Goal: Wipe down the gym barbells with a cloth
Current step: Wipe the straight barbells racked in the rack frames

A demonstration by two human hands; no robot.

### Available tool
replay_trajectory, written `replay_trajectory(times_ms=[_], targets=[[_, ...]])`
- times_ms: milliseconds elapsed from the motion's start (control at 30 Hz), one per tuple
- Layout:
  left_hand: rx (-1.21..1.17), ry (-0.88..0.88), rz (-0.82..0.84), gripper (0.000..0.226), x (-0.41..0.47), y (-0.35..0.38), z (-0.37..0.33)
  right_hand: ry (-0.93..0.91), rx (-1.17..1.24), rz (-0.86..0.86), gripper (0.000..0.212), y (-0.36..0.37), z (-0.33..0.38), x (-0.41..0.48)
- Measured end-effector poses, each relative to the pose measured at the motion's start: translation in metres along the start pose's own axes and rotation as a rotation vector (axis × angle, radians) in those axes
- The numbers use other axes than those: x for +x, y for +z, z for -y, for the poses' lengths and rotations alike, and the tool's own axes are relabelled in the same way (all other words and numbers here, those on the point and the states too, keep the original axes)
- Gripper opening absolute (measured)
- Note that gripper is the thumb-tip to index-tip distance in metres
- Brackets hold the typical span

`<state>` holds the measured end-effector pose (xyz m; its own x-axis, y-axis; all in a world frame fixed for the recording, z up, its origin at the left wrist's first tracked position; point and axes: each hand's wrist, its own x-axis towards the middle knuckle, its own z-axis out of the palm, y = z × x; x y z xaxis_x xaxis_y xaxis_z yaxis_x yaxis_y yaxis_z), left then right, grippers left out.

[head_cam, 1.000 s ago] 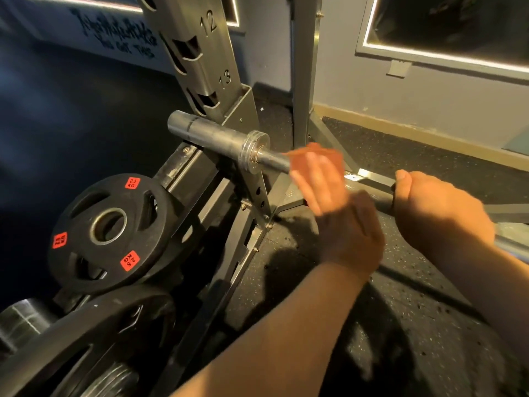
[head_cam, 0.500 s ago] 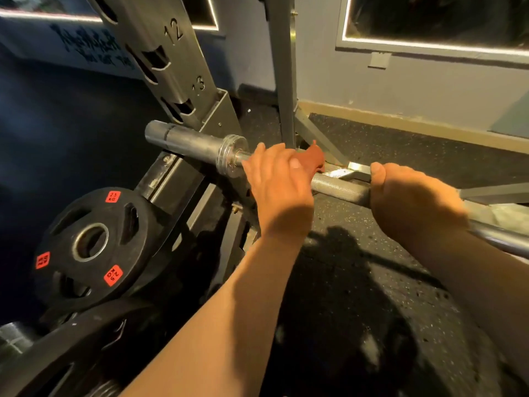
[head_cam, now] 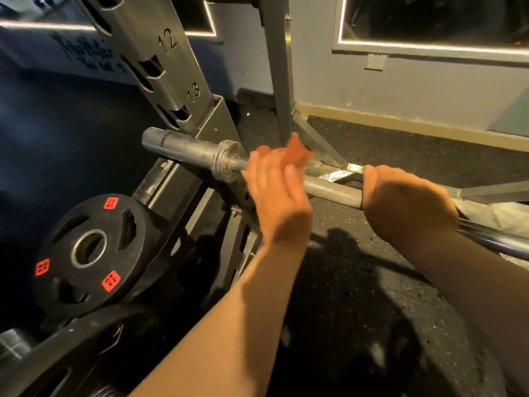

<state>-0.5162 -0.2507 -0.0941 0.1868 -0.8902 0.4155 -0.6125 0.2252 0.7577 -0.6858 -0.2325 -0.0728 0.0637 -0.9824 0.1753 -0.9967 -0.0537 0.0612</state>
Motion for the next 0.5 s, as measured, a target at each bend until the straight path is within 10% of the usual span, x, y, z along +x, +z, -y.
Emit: replay_trajectory(times_ms=[267,500], targets=[[0.181,0.26,0.357,0.035,-0.007,-0.002,-0.008,0.014,0.11,-0.014,0.049,-0.006,-0.001,-0.001],[0.198,0.194,0.199,0.025,-0.006,0.004,-0.013,0.151,0.093,0.194,0.047,-0.031,-0.051,-0.04]])
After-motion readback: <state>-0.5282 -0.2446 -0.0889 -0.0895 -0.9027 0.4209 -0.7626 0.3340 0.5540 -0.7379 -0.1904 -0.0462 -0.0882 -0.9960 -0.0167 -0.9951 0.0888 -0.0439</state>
